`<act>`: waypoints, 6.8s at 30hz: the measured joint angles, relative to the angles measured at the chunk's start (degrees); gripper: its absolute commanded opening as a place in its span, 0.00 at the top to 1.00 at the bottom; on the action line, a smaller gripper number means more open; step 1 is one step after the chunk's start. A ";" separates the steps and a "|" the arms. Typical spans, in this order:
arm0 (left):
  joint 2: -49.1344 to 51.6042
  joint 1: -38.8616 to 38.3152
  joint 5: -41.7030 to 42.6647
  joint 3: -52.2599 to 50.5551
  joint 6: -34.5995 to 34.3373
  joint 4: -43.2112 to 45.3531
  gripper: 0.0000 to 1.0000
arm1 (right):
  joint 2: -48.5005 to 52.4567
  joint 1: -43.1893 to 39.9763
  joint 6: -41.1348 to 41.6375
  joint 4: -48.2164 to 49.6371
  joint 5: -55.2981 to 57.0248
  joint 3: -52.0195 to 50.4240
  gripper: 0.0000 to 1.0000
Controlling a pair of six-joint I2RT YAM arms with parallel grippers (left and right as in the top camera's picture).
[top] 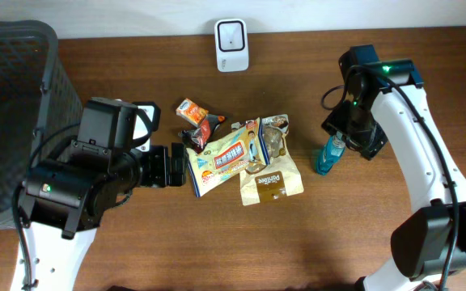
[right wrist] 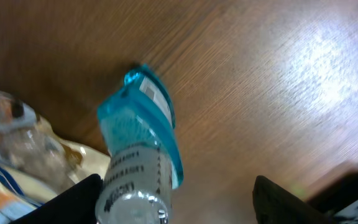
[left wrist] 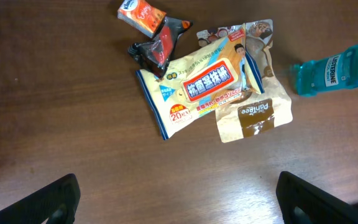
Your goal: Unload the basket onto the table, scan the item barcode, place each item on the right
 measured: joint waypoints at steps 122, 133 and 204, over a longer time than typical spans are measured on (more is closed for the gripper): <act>0.00 0.00 0.00 0.00 0.00 -0.02 0.01 | -0.09 0.00 -99.03 15.82 -8.09 -2.47 0.86; 0.00 0.00 0.00 0.00 0.00 0.00 0.01 | -0.11 0.00 -99.45 15.61 -7.48 -2.47 0.02; 0.00 0.00 -0.02 0.00 0.00 0.02 0.01 | -28.70 20.50 -18.58 37.13 12.94 -37.64 0.01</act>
